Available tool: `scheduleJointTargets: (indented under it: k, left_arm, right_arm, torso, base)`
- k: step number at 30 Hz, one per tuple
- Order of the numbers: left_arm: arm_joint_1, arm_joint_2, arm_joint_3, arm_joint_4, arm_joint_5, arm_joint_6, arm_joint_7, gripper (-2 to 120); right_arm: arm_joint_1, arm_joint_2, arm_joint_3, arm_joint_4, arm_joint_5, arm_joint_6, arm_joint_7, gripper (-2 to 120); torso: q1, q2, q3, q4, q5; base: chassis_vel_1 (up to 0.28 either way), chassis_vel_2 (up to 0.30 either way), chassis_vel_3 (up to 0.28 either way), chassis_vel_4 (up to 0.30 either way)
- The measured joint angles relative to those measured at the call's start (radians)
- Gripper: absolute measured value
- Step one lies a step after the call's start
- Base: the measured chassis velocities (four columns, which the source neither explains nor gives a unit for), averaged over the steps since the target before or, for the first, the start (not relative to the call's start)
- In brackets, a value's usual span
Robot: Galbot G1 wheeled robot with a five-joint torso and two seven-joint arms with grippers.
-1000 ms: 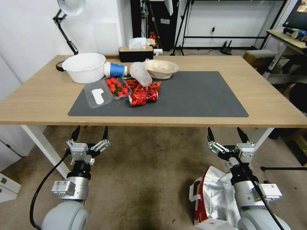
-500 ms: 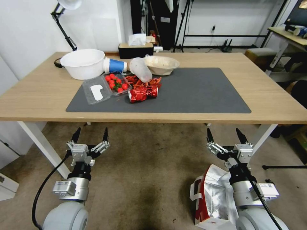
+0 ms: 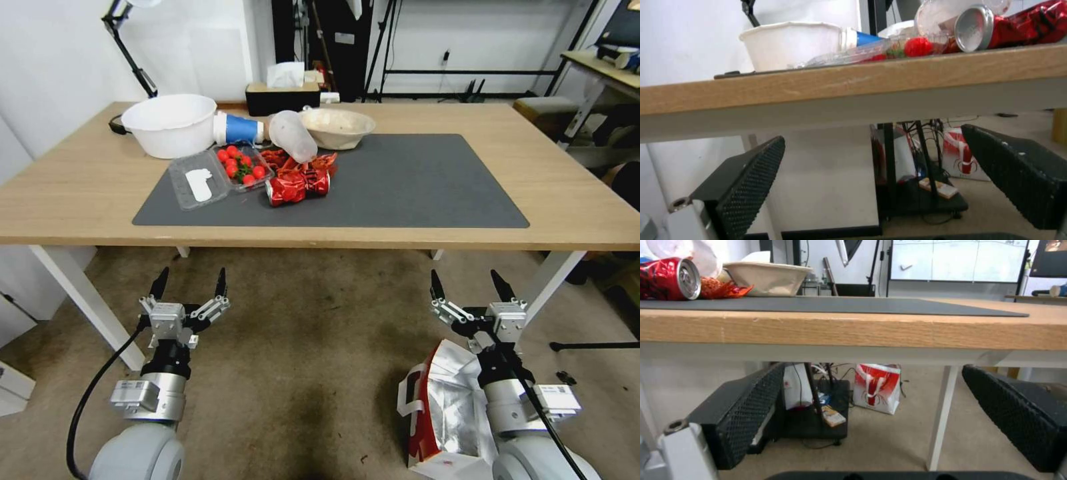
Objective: Pick up the food delivery bag from the floor and place it on the table.
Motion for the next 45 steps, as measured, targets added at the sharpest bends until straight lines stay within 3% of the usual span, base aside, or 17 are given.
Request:
scheduleJointTargets:
  k: [45]
  left_arm:
    - [0.005, 0.003, 0.009, 0.010, 0.020, -0.015, 0.013, 99]
  right_arm:
    - [0.001, 0.019, 0.001, 0.000, 0.024, -0.010, 0.000, 100]
  torso:
    - [-0.064, -0.180, -0.116, -0.0001, 0.0000]
  base:
    - [0.000, 0.000, 0.000, 0.000]
